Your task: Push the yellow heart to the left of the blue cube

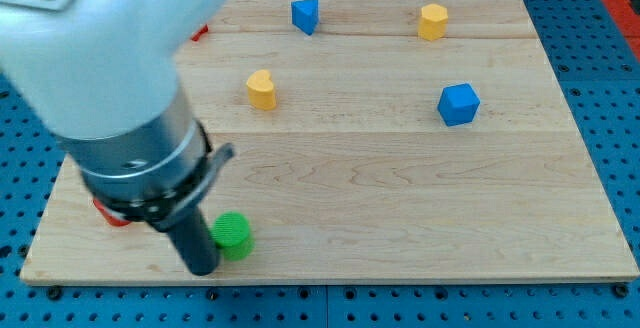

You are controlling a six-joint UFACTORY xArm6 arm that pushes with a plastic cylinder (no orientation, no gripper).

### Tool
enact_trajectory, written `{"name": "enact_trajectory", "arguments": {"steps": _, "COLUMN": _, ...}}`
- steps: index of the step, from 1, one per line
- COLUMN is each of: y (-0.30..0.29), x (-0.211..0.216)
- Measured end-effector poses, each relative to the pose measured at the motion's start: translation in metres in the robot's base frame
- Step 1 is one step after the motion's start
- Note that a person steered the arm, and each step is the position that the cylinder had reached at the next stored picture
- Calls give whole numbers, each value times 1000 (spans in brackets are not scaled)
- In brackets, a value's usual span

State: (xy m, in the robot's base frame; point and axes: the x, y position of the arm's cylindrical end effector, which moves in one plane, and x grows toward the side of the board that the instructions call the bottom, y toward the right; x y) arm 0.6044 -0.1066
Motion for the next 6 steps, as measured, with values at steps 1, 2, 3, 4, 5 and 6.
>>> {"name": "enact_trajectory", "arguments": {"steps": 1, "y": 11, "x": -16}}
{"name": "enact_trajectory", "arguments": {"steps": 2, "y": 34, "x": -23}}
{"name": "enact_trajectory", "arguments": {"steps": 3, "y": -23, "x": -26}}
{"name": "enact_trajectory", "arguments": {"steps": 4, "y": -14, "x": -72}}
{"name": "enact_trajectory", "arguments": {"steps": 5, "y": -25, "x": -112}}
{"name": "enact_trajectory", "arguments": {"steps": 6, "y": -31, "x": -157}}
